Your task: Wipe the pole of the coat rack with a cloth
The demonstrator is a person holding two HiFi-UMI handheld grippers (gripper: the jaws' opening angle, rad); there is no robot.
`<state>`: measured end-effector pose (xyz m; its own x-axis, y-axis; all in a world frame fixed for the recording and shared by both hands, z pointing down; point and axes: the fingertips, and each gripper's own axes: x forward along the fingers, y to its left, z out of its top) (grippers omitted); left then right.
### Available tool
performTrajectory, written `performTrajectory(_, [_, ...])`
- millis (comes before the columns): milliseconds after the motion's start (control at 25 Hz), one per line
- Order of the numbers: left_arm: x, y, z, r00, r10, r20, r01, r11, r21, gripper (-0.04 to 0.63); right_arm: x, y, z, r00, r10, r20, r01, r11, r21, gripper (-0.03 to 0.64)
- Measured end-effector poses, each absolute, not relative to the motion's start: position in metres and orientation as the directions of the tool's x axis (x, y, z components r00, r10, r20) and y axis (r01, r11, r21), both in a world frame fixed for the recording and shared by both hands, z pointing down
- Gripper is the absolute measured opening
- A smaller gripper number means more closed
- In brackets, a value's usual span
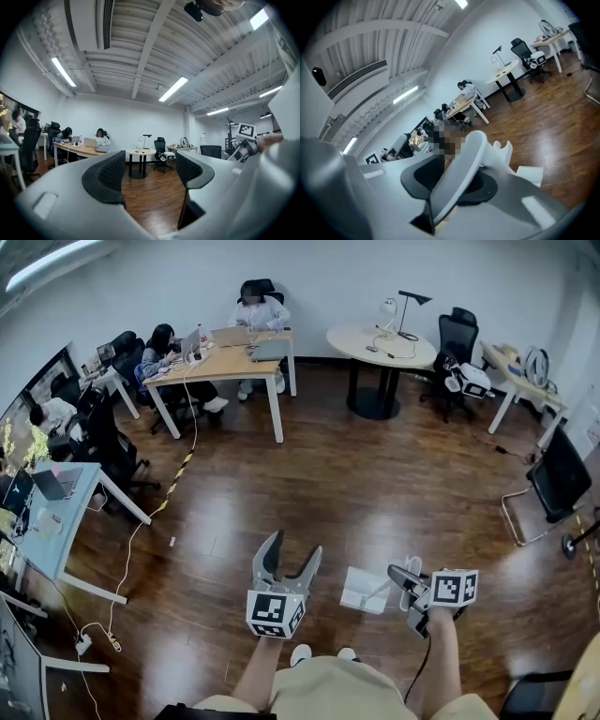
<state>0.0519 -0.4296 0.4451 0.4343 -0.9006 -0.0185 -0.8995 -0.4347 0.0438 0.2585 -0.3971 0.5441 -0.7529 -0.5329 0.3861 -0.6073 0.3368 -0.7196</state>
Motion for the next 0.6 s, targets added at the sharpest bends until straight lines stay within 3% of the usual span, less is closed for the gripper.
performTrajectory(280, [0.051, -0.432, 0.454, 0.426, -0.905, 0.01, -0.904, -0.425, 0.045, 0.311, 0.297, -0.4, 0.66, -0.713, -0.41, 0.569, -0.698, 0.338, -0.631, 0.08])
performTrajectory(600, [0.055, -0.433, 0.46, 0.424, -0.905, 0.036, -0.905, -0.423, 0.041, 0.311, 0.335, -0.4, 0.756, -0.666, -0.389, 0.636, -0.746, 0.325, -0.582, 0.08])
